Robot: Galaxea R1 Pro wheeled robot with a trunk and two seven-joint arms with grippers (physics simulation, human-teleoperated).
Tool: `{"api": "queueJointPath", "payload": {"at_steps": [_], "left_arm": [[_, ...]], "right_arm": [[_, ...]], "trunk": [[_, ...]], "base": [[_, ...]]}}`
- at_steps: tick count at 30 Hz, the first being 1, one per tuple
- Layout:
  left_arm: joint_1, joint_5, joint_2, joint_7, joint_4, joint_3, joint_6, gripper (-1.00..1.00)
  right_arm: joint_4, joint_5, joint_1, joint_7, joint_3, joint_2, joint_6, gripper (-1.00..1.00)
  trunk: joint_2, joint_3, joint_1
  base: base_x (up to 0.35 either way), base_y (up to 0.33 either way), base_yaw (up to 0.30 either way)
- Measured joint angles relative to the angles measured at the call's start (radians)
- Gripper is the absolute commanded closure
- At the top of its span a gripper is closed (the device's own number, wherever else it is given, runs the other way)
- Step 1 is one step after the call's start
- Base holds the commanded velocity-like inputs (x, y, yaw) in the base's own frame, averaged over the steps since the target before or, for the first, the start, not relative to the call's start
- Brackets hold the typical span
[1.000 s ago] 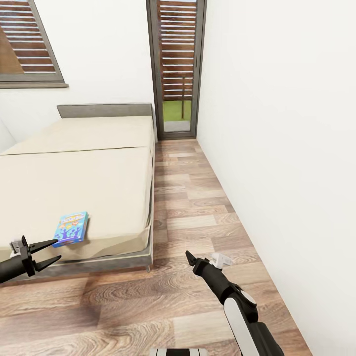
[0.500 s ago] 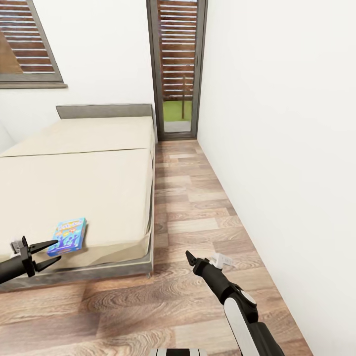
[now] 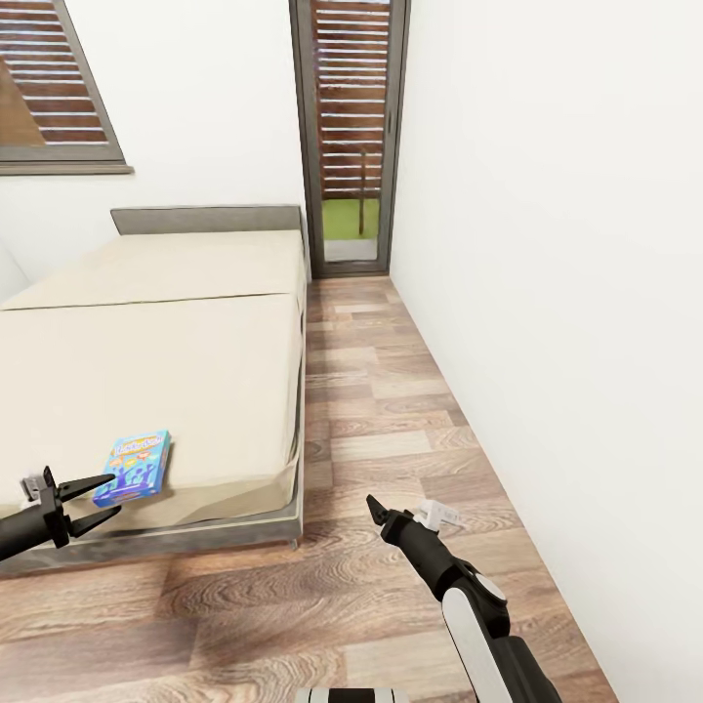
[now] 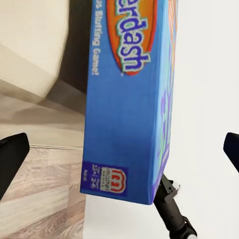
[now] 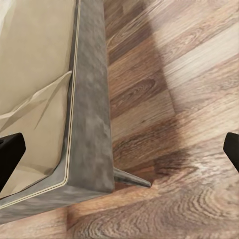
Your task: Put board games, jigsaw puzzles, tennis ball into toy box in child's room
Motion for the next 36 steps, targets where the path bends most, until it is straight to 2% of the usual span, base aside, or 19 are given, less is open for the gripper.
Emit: {"api": "queueJointPath", "payload": {"at_steps": [6, 7, 12, 27, 29, 32, 36], "left_arm": [[0.000, -0.002, 0.000, 0.000, 0.000, 0.001, -0.001, -1.00], [0.000, -0.002, 0.000, 0.000, 0.000, 0.001, -0.001, 1.00], [-0.001, 0.013, -0.001, 0.004, -0.001, 0.007, -0.008, 1.00], [-0.002, 0.026, -0.001, -0.001, -0.007, 0.009, -0.002, 1.00], [-0.002, 0.030, -0.002, -0.004, -0.008, 0.009, 0.001, 1.00], [-0.001, 0.009, -0.002, -0.002, -0.007, 0.006, -0.014, 1.00], [-0.001, 0.007, -0.003, -0.002, -0.007, 0.005, -0.015, 1.00]], "right_arm": [[0.000, 0.000, 0.000, 0.000, 0.000, 0.000, 0.000, -1.00], [0.000, 0.000, 0.000, 0.000, 0.000, 0.000, 0.000, -1.00], [0.000, 0.000, 0.000, 0.000, 0.000, 0.000, 0.000, -1.00], [0.000, 0.000, 0.000, 0.000, 0.001, 0.000, 0.000, -1.00], [0.000, 0.000, 0.000, 0.000, 0.002, 0.000, 0.000, -1.00], [0.000, 0.000, 0.000, 0.000, 0.002, 0.000, 0.000, -1.00], [0.000, 0.000, 0.000, 0.000, 0.002, 0.000, 0.000, -1.00]], "trunk": [[0.000, 0.000, 0.000], [0.000, 0.000, 0.000], [0.000, 0.000, 0.000], [0.000, 0.000, 0.000], [0.000, 0.008, -0.001], [0.001, 0.019, -0.002], [0.002, 0.035, -0.004]], "base": [[0.000, 0.000, 0.000], [0.000, 0.000, 0.000], [0.000, 0.000, 0.000], [0.000, 0.000, 0.000], [0.000, 0.000, 0.000], [0.000, 0.000, 0.000], [0.000, 0.000, 0.000]]}}
